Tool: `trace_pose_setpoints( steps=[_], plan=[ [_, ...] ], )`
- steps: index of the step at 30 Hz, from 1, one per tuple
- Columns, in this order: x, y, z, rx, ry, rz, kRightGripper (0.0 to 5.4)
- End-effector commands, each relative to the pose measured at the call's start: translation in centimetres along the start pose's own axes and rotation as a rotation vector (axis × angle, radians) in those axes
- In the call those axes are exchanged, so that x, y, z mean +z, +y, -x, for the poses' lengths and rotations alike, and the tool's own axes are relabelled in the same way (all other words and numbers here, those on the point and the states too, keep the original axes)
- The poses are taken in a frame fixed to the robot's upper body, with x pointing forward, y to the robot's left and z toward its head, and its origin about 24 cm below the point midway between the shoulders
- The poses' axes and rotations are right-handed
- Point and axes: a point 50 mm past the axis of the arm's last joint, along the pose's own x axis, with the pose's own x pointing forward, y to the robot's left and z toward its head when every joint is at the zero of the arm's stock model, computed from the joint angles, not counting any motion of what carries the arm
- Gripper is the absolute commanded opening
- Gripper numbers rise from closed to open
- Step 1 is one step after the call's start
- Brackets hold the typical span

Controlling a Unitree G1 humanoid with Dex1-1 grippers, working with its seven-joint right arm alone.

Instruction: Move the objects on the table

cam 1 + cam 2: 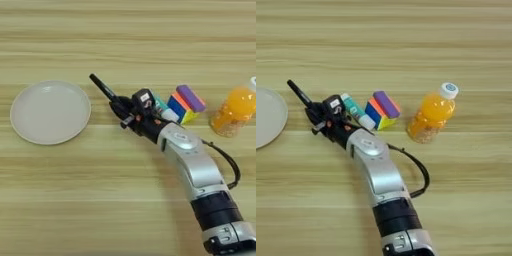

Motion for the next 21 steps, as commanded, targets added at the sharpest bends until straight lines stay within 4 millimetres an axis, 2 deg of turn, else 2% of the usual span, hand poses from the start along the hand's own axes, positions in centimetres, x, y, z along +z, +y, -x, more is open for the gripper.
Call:
trace_pose_setpoints(
  steps=[1, 6, 11, 17, 21],
  plan=[
    [5.0, 1.7, -2.0, 0.075, -0.144, 0.120, 1.19],
    [5.6, 4.4, -3.2, 0.169, -0.149, 0.139, 1.19],
    [3.3, 6.9, -4.0, 0.256, -0.073, 0.126, 1.19],
    [0.5, 7.8, -4.8, 0.285, 0.029, 0.112, 1.19],
    [0.0, 7.7, -5.1, 0.275, 0.039, 0.112, 1.19]
  ],
)
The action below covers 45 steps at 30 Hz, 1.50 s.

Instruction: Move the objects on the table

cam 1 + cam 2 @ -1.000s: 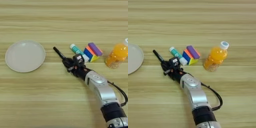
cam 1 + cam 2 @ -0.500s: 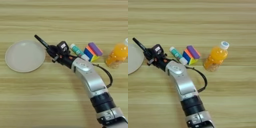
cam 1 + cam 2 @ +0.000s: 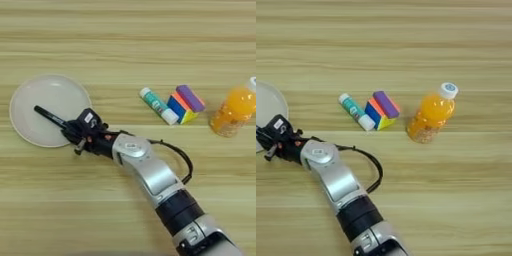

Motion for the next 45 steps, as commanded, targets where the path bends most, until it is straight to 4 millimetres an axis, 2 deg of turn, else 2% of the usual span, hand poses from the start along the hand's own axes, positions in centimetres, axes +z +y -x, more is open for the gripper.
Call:
trace_pose_setpoints(
  steps=[1, 18, 38, 45],
  plan=[
    [1.9, -0.7, -0.8, -0.024, -0.064, 0.059, 1.48],
    [2.2, -0.6, -0.7, -0.018, -0.079, 0.087, 3.35],
    [3.7, -0.4, -0.1, -0.018, -0.145, 0.091, 5.36],
    [5.3, -0.6, 0.3, -0.029, -0.194, 0.105, 5.39]
  ],
)
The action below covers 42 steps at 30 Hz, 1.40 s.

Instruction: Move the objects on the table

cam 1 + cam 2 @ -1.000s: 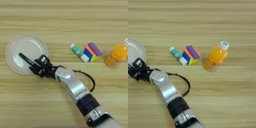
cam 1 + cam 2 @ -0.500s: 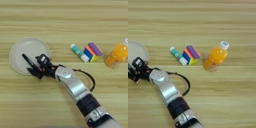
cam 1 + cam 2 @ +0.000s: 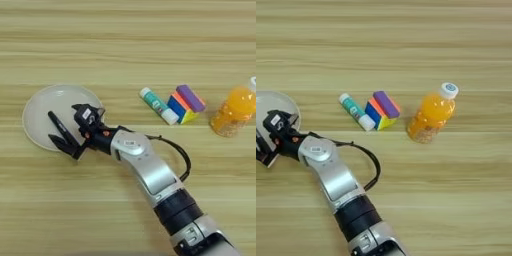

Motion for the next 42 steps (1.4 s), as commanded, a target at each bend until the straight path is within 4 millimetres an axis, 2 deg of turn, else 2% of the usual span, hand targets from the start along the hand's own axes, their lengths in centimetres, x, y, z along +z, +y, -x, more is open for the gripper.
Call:
trace_pose_setpoints(
  steps=[1, 7, 16, 19, 23, 27, 34, 42],
  plan=[
    [3.6, -1.0, -0.3, -0.024, -0.120, 0.062, 5.39],
    [5.4, -1.8, -0.5, -0.046, -0.172, 0.072, 5.39],
    [7.6, -5.4, -2.0, -0.119, -0.194, 0.091, 5.39],
    [7.3, -6.3, -2.9, -0.123, -0.158, 0.065, 5.39],
    [6.4, -6.6, -3.4, -0.102, -0.127, 0.029, 5.39],
    [5.3, -6.8, -3.6, -0.117, -0.100, 0.137, 5.39],
    [2.3, -7.5, -3.5, -0.178, -0.010, 0.265, 5.39],
    [2.0, -8.0, -3.5, -0.217, -0.010, 0.334, 5.39]
  ],
)
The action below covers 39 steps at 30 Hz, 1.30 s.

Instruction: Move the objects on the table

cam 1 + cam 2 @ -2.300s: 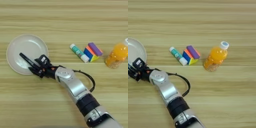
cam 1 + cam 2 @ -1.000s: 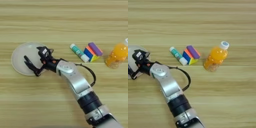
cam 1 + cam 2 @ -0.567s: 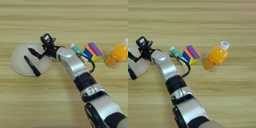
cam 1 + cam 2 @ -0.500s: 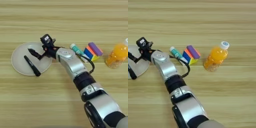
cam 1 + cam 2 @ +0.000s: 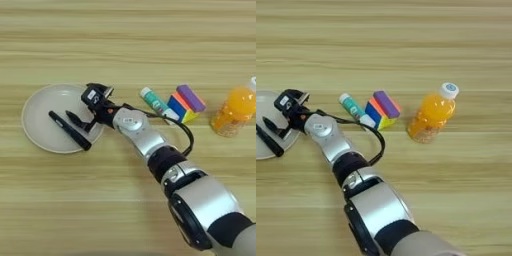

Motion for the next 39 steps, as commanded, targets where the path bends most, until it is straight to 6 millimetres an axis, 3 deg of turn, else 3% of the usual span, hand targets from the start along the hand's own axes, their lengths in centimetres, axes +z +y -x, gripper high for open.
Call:
trace_pose_setpoints(
  steps=[1, 11, 20, 23, 25, 33, 39],
  plan=[
    [3.6, -2.6, -0.7, -0.085, -0.109, 0.133, 5.39],
    [2.9, -5.7, 1.1, -0.181, -0.074, 0.259, 5.39],
    [1.4, -7.0, 2.5, -0.214, -0.022, 0.267, 5.39],
    [1.7, -7.1, 2.6, -0.226, -0.049, 0.244, 5.39],
    [2.9, -7.2, 2.8, -0.250, -0.141, 0.206, 5.39],
    [7.0, -8.4, 7.0, -0.357, -0.382, 0.211, 5.39],
    [6.2, -10.0, 11.0, -0.487, -0.361, 0.192, 5.39]
  ],
)
